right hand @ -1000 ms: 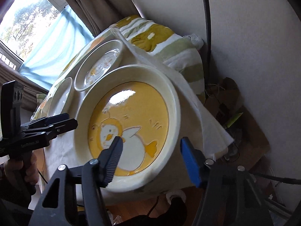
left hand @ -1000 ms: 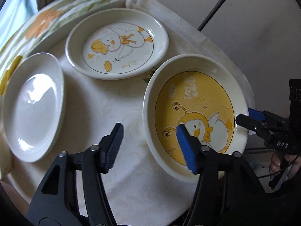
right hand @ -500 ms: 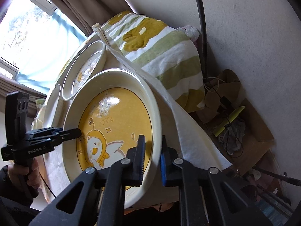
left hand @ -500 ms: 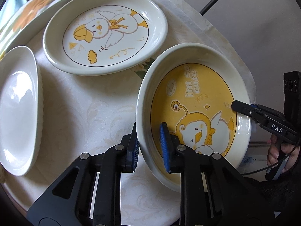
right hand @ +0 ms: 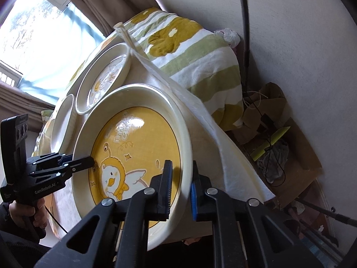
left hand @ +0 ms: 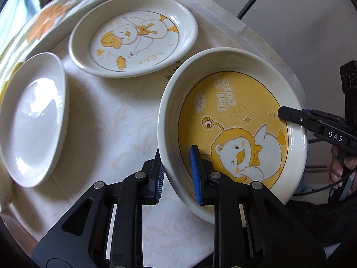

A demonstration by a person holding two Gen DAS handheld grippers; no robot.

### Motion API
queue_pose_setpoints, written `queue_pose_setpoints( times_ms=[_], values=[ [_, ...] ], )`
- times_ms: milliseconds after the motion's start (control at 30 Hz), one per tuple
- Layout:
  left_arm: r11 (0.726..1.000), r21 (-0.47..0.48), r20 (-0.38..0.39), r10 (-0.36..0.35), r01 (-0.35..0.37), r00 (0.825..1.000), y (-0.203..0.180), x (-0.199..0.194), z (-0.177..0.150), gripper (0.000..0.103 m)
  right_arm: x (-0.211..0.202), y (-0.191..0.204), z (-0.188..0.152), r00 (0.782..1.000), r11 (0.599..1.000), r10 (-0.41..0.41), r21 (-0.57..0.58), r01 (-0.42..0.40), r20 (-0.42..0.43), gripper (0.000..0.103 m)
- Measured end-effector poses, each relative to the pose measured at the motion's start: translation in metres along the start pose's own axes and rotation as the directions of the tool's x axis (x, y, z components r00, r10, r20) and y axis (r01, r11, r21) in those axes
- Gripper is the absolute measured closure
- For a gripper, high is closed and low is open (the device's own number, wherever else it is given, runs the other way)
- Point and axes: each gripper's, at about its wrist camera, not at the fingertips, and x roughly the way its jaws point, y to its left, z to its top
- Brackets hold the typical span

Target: Organize plates and bowls

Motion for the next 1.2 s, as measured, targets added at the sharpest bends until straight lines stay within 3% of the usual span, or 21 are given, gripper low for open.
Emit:
queue_pose_setpoints(
  times_ms=[200, 400, 567, 767, 1067, 1200],
  values=[
    [0.995, -0.1, 0.068, 0.038, -0.032, 0.997, 0.018, -0.03, -0.021, 0.085, -0.007, 0.03, 0.009, 1.0, 0.993, 0.028, -0.116, -0.029, -0.012, 0.09],
    [0.967, -0.245, 0.138, 0.101, -0.065, 0.985, 0.044, -0.068, -0.059, 0.085, -0.011, 0.085, 0.015, 0.996, 0.96, 0.087, -0.264, -0.092, -0.03, 0.09],
    [0.921, -0.378, 0.165, 0.162, -0.089, 0.973, 0.07, -0.092, -0.101, 0.085, -0.002, 0.138, 0.009, 0.986, 0.921, 0.153, -0.352, -0.168, -0.072, 0.09],
    [0.857, -0.5, 0.151, 0.227, -0.123, 0.962, 0.106, -0.106, -0.163, 0.085, 0.026, 0.203, -0.025, 0.971, 0.855, 0.184, -0.462, -0.235, -0.153, 0.09],
    [0.778, -0.613, 0.103, 0.254, -0.14, 0.962, 0.157, -0.091, -0.244, 0.085, 0.089, 0.265, -0.078, 0.947, 0.802, 0.172, -0.52, -0.294, -0.27, 0.09],
    [0.747, -0.65, 0.105, 0.274, -0.142, 0.956, 0.17, -0.079, -0.272, 0.085, 0.108, 0.279, -0.096, 0.944, 0.777, 0.169, -0.551, -0.305, -0.284, 0.09]
  ],
)
